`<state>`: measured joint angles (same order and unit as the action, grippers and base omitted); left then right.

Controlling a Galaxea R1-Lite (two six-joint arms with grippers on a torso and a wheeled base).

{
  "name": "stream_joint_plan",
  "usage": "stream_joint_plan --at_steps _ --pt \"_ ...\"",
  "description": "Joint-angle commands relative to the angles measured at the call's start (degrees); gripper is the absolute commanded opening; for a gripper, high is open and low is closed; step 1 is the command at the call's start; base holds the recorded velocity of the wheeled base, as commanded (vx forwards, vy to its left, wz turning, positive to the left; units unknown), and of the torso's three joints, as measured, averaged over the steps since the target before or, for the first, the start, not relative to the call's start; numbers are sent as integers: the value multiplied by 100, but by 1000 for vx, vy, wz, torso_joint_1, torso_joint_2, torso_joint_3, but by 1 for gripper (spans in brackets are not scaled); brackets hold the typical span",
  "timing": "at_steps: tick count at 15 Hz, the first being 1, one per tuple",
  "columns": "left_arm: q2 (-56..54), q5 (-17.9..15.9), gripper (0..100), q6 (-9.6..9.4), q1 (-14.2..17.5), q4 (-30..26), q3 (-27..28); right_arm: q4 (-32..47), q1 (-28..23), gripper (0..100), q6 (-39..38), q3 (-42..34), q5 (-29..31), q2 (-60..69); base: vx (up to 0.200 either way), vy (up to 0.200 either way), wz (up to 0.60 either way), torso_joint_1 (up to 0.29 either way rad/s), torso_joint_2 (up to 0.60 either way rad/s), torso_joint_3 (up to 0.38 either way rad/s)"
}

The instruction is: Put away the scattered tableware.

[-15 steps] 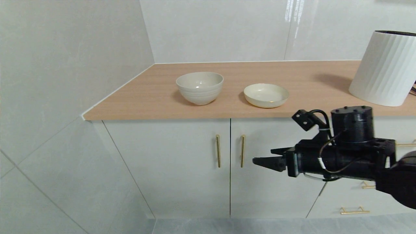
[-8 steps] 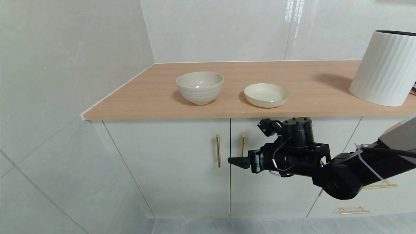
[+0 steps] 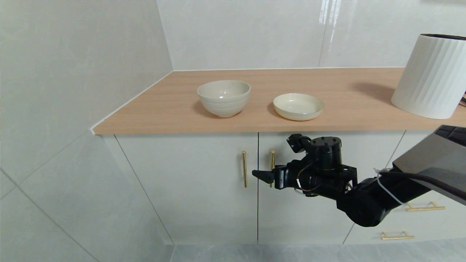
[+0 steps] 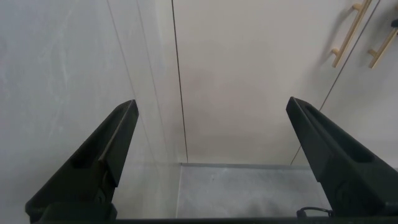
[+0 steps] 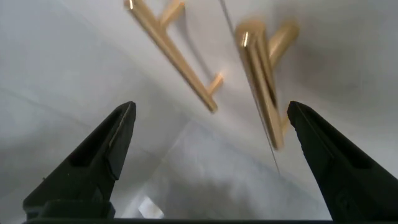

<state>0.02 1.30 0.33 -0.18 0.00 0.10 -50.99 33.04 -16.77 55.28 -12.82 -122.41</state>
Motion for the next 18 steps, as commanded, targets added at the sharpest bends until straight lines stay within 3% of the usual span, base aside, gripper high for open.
stream_joint_plan --at_steps 1,9,11,18 --pt "-2 10 100 2 1 0 -1 -77 19 100 -45 61 8 -108 0 0 0 0 0 0" --pt "-2 1 100 2 1 0 -1 -429 159 100 -107 79 26 -249 0 0 0 0 0 0" --pt "-2 10 100 2 1 0 -1 -543 230 100 -467 17 8 -161 0 0 0 0 0 0" --pt "-2 10 100 2 1 0 -1 -587 291 100 -546 -774 -449 446 0 0 0 0 0 0"
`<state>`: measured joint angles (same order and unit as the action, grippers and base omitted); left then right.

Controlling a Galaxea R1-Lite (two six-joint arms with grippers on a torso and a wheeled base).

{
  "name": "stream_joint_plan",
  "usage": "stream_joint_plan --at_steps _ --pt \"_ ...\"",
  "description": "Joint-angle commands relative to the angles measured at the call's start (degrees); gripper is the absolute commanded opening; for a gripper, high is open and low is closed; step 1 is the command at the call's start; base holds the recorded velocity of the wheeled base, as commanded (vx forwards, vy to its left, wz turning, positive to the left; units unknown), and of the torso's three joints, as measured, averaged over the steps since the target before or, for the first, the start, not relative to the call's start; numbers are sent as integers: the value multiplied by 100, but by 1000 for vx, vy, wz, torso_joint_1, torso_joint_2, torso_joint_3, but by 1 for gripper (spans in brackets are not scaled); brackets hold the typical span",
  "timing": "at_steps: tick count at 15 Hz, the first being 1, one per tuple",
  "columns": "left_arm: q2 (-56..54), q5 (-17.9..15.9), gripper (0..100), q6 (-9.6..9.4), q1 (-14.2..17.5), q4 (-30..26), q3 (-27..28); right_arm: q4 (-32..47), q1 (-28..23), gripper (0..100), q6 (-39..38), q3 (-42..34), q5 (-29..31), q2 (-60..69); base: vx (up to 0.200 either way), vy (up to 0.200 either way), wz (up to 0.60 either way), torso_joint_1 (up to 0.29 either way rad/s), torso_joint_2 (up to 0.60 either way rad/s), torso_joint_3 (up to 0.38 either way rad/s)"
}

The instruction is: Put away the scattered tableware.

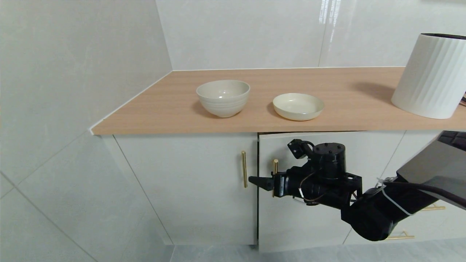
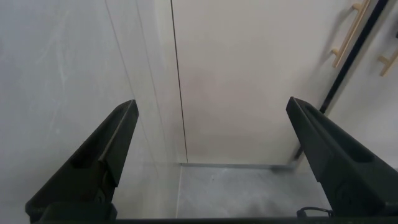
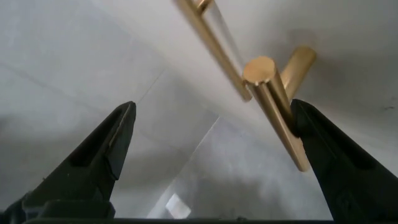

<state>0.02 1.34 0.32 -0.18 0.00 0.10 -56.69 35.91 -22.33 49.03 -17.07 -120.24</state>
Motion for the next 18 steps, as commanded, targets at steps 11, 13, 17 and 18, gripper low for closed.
stream_joint_plan --at_steps 11,13,17,18 --pt "-2 -2 100 -40 1 0 -1 -440 -5 100 212 -1554 -816 1099 0 0 0 0 0 0" --pt "-2 -2 100 -84 1 35 -1 -440 3 100 291 -1642 -833 1143 0 0 0 0 0 0" --pt "833 -1312 100 -120 -17 -88 1607 -572 12 100 317 -1783 -833 1169 0 0 0 0 0 0" --pt "1465 -1523 100 -120 -17 -325 2214 -703 47 100 326 -1932 -833 1187 0 0 0 0 0 0"
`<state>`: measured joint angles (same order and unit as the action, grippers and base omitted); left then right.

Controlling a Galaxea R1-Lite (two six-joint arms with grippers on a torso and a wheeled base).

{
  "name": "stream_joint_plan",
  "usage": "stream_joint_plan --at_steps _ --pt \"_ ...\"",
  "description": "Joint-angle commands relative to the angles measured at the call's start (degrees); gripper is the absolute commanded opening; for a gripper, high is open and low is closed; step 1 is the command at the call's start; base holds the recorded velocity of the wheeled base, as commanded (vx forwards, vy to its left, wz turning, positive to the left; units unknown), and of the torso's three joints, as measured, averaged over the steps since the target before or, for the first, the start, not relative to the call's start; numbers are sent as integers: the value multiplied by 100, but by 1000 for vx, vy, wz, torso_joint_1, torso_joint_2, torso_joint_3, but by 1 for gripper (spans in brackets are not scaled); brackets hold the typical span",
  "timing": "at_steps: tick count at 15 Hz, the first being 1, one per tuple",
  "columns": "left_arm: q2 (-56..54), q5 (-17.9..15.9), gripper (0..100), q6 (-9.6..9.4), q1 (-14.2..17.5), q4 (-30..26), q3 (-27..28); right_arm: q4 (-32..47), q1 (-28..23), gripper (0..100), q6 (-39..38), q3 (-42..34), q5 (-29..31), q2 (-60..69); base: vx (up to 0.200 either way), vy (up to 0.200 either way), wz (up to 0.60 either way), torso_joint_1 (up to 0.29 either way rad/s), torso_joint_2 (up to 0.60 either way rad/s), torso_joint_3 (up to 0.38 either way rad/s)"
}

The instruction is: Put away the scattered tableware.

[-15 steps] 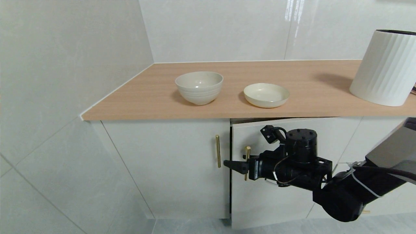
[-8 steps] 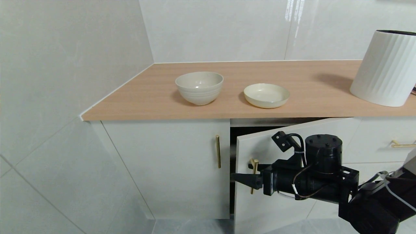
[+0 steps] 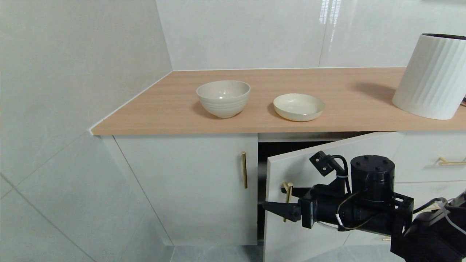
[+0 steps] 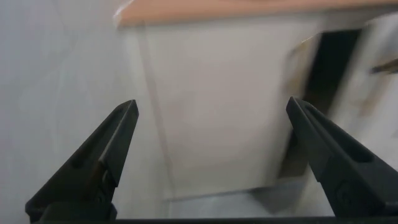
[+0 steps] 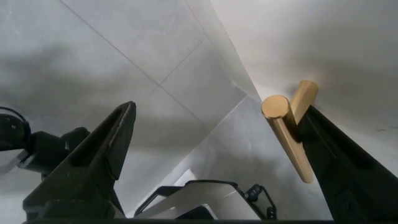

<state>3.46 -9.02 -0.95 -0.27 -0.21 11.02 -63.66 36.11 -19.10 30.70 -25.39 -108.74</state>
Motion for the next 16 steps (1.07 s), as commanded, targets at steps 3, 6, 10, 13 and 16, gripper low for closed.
stream_joint_plan --at_steps 3,6,10,13,16 --pt "3310 -1427 100 -19 -17 -340 2370 -648 256 100 21 -503 8 90 0 0 0 0 0 0" --pt "4989 -1708 100 -2 -544 -234 3046 -700 300 100 47 -521 8 143 0 0 0 0 0 0" --pt "6747 -1708 0 16 -1502 715 3073 -700 300 100 47 -573 17 187 0 0 0 0 0 0" --pt "8285 -1699 0 113 -2083 2077 3038 -700 300 100 47 -582 17 99 0 0 0 0 0 0" --pt "9102 -1708 0 631 -2566 3123 2844 -700 300 100 47 -609 17 90 0 0 0 0 0 0"
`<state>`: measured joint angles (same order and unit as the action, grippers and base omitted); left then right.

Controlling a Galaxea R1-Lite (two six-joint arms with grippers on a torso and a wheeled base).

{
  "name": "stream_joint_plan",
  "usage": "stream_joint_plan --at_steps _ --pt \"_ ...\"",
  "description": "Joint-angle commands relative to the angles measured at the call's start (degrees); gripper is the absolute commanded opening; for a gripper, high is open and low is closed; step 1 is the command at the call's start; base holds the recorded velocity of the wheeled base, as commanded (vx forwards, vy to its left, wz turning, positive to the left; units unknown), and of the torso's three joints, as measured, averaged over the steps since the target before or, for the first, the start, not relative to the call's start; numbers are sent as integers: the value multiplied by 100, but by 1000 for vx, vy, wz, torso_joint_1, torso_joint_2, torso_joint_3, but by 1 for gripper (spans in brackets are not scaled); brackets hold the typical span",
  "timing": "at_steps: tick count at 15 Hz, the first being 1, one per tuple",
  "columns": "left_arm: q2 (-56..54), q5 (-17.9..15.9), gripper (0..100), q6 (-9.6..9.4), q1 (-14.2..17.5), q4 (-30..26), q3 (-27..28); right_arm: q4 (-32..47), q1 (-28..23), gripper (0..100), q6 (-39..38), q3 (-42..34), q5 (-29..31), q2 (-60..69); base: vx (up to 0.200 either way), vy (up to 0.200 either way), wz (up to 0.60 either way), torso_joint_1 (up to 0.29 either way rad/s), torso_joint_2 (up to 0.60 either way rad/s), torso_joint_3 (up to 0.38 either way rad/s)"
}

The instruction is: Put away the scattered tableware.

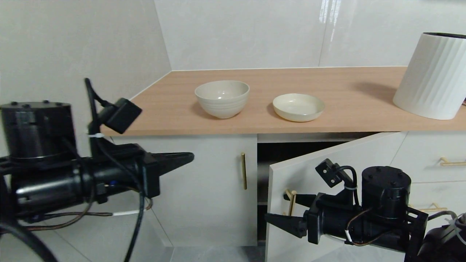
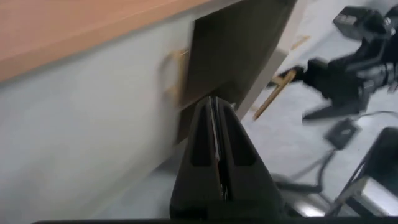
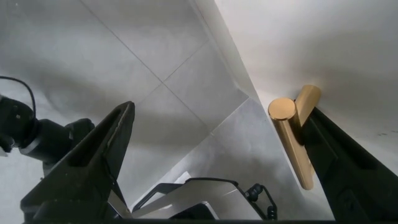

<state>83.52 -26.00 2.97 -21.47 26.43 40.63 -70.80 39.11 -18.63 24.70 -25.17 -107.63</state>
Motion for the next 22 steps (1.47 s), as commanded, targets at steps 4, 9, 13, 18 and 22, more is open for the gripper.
stream_joint_plan --at_steps 4,9,13,18,22 --pt "2441 324 0 564 -1035 2631 -618 14 -17 100 -1 -9 -5 -127 0 0 0 0 0 0" --pt "3531 421 0 810 -1149 3439 59 14 -8 100 158 -26 12 -135 0 0 0 0 0 0" --pt "3953 421 0 880 -1351 3342 727 14 -8 100 210 -44 12 -171 0 0 0 0 0 0" --pt "4137 412 0 924 -1580 3246 1202 14 -17 100 210 -53 12 -153 0 0 0 0 0 0" --pt "4146 368 0 1003 -1729 3246 1202 14 -35 100 219 -88 21 -153 0 0 0 0 0 0"
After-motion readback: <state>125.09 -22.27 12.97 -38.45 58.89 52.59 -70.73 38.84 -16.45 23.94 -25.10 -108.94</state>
